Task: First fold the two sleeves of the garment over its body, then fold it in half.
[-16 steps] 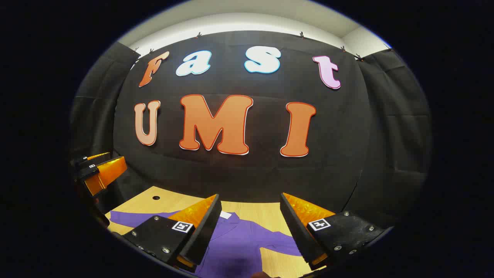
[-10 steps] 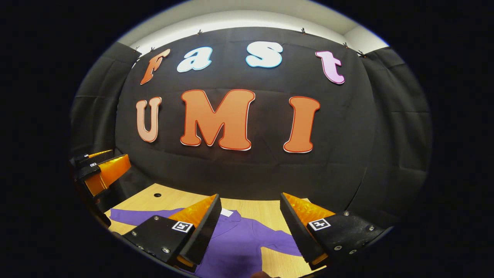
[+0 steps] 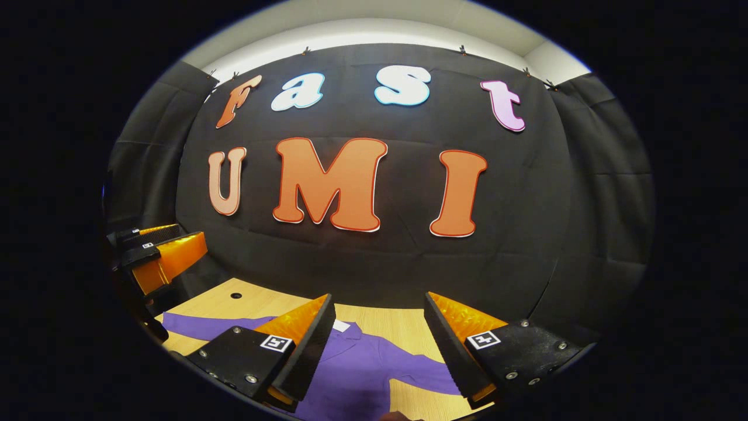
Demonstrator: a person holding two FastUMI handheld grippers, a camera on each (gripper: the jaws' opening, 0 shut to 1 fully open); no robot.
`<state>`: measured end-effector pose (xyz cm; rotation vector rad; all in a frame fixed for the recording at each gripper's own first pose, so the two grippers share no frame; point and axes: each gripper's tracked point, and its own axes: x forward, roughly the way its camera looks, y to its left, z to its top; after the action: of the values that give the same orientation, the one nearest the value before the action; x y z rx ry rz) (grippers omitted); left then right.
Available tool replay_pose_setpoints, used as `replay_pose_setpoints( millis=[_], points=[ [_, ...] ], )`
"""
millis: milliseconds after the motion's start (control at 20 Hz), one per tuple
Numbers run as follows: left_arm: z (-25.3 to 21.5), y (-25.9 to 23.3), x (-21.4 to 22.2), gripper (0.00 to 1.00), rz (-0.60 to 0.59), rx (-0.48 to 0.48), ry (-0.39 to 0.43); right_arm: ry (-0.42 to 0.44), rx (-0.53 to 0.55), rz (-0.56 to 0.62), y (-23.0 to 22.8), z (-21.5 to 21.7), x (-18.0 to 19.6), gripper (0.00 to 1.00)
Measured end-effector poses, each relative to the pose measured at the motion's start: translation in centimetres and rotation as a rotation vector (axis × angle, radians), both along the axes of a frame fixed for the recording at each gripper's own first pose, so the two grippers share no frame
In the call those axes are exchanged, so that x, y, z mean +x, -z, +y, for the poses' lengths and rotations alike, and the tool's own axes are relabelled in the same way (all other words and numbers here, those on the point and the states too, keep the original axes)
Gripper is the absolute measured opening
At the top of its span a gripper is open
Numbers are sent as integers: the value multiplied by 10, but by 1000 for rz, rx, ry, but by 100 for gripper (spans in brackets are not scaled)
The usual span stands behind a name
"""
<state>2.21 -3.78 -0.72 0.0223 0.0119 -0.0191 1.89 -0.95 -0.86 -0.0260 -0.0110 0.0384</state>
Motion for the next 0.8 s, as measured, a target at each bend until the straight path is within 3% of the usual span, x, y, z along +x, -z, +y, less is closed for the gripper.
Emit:
replay_pose_setpoints(
  millis=[300,800],
  points=[
    [-4,-4,2,96,-10,19,0,11,13,17,7,-11,7,93],
    [-4,-11,-7,94,-32,38,-10,168,27,172,73,-84,12,93]
  ],
)
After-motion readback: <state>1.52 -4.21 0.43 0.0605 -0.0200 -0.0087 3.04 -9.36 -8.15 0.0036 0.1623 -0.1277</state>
